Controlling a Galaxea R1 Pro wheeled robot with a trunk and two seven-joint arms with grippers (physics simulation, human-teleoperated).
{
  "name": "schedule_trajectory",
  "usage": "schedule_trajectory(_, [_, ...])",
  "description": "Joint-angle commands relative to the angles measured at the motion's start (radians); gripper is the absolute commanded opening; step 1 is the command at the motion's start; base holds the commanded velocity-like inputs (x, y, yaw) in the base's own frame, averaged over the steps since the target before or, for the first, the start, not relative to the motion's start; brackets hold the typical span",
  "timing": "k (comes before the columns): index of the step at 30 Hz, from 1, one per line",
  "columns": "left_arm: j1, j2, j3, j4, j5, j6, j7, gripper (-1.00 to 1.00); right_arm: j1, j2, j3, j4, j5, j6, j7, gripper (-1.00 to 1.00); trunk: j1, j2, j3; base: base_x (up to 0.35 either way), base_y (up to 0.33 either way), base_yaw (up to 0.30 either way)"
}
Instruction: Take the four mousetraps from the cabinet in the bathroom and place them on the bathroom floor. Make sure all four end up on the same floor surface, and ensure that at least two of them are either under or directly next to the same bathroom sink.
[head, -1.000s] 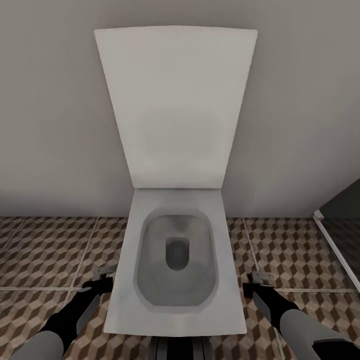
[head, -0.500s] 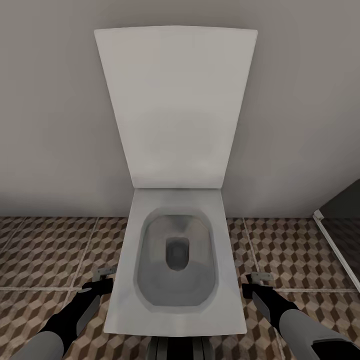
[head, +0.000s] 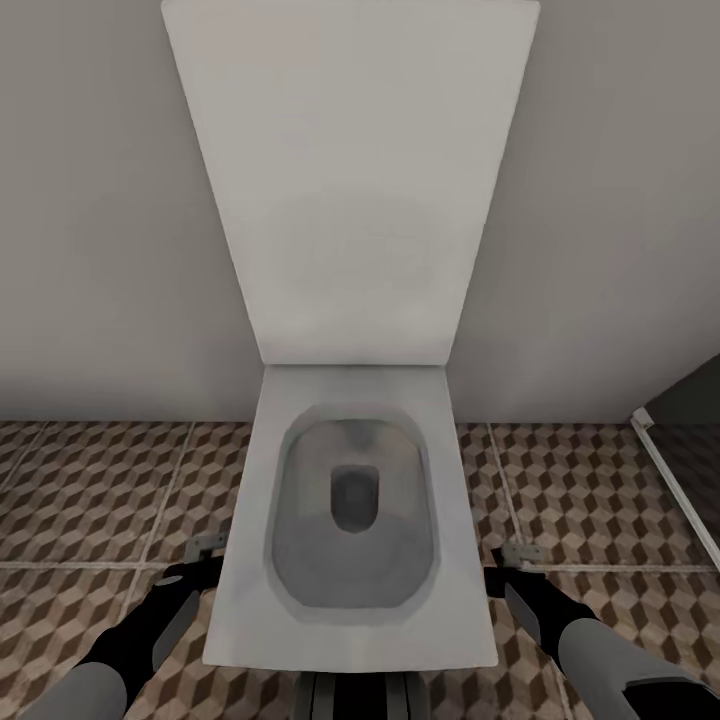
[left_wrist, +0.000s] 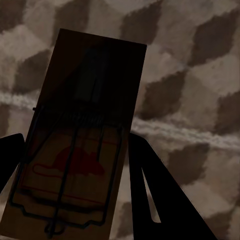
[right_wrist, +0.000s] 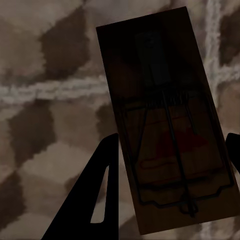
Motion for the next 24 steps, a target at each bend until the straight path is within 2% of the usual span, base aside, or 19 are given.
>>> schedule_trajectory(1, [0.000, 0.002, -0.008, -0.002, 0.007, 0.004, 0.009, -1.00, 0.000, -0.001, 0.009, -0.002, -0.011, 0.006, -0.006, -1.00, 0.000, 0.000, -0.001, 0.000, 0.000, 0.000])
schedule_trajectory(24, [0.000, 0.000, -0.008, -0.003, 0.007, 0.001, 0.009, -1.00, 0.000, -0.001, 0.012, -0.002, -0.003, 0.005, -0.006, -1.00, 0.000, 0.000, -0.001, 0.000, 0.000, 0.000])
